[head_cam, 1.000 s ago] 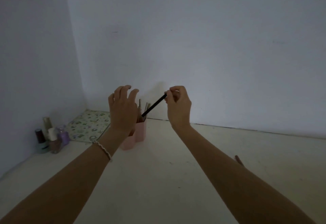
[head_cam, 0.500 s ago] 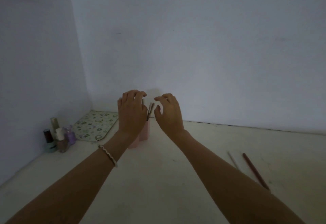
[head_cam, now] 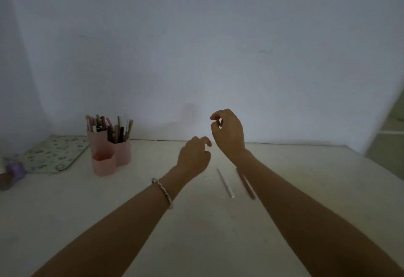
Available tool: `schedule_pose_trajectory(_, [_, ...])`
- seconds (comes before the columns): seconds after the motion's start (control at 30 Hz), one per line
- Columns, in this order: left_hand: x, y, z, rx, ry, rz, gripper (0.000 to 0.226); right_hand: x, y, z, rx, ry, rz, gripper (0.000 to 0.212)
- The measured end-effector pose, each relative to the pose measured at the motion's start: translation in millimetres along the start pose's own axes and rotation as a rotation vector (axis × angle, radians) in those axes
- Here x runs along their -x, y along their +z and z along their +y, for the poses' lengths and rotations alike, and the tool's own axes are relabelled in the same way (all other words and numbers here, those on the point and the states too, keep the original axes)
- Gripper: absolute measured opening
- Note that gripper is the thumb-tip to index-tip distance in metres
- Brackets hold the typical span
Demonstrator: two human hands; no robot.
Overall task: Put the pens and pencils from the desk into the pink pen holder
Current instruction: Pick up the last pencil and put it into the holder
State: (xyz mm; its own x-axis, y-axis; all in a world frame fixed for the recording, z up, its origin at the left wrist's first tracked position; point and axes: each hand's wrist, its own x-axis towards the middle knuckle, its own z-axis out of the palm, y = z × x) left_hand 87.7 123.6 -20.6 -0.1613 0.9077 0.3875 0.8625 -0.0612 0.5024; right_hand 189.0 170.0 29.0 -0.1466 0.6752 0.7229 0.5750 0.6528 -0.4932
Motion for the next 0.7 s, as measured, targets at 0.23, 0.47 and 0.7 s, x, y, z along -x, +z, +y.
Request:
schedule_pose_trajectory(0.23, [18, 69, 25, -0.182, 0.021, -0.483, 0.043, 5, -37, 37, -0.011, 0.096, 0.030, 0.020])
schedule_pose_trajectory(0.47, [22, 75, 27, -0.318, -0.087, -0.430, 0.033, 15, -37, 59, -0.021, 0.158, -0.011, 0.021])
schedule_pose_trajectory(0.7, [12, 43, 13, -0.339, -0.196, -0.371, 0.027, 25, -22, 73, 0.072, 0.260, -0.132, 0.019])
